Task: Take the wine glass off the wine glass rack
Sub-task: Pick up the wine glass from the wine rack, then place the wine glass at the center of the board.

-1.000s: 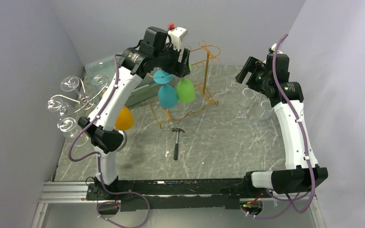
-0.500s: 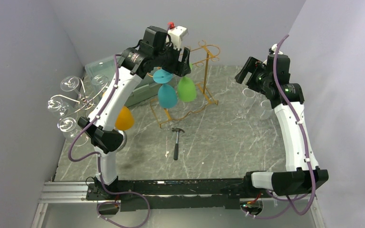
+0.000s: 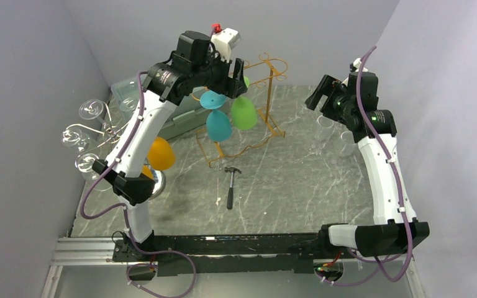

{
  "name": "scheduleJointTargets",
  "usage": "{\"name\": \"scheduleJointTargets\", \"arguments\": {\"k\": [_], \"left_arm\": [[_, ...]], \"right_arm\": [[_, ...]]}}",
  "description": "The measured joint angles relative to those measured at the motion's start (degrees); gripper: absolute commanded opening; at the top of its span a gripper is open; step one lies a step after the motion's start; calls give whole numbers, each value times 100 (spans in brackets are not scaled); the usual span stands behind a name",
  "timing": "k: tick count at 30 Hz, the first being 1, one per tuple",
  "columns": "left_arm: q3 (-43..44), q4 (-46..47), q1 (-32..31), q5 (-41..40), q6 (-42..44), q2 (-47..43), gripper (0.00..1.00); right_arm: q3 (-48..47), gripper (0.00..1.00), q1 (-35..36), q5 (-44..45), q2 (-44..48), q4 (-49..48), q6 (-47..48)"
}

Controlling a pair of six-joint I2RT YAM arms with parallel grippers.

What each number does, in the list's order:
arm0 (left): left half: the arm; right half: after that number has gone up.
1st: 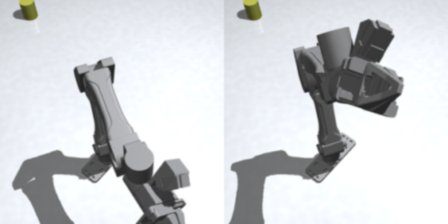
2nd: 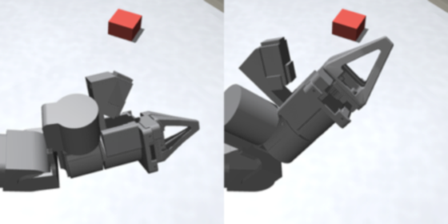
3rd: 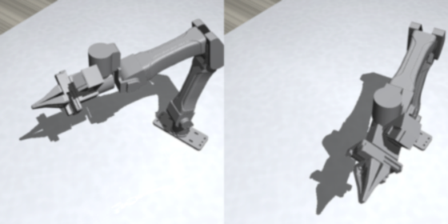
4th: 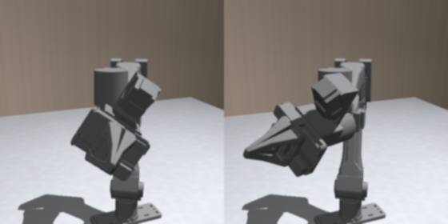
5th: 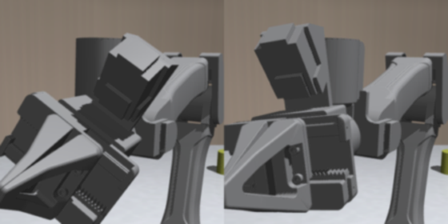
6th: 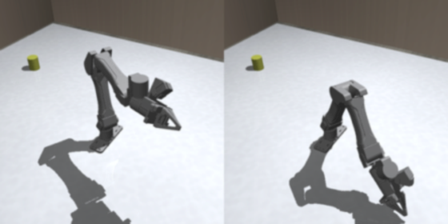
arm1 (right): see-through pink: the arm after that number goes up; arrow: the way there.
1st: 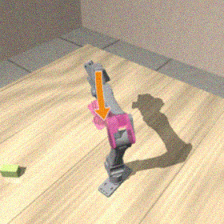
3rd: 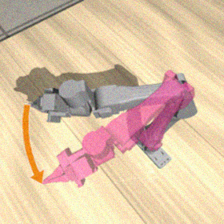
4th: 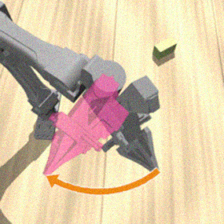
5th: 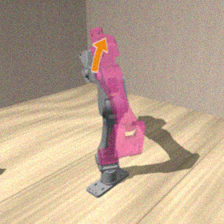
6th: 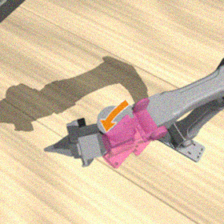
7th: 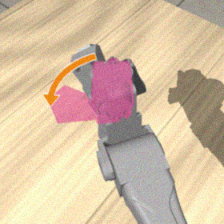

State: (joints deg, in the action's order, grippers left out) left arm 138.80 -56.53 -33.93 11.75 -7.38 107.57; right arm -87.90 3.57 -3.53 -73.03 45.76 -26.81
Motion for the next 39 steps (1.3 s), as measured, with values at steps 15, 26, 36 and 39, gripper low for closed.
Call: {"name": "scheduleJointTargets", "arguments": {"k": [15,26,36,39], "left_arm": [[-345,81,-39,201,-197,-109,54],[-533,131,-114,260,-448,-348,53],[-699,365,-114,393,-962,-470,52],[-758,407,-114,422,-1161,-479,52]], "right_arm": [[249,89,79,-144,269,-162,-87],[876,89,262,-625,752,-592,-426],[2201,92,835,-1377,1585,-1860,-1421],[2656,94,1049,-1460,1860,-2295,-1808]]}}
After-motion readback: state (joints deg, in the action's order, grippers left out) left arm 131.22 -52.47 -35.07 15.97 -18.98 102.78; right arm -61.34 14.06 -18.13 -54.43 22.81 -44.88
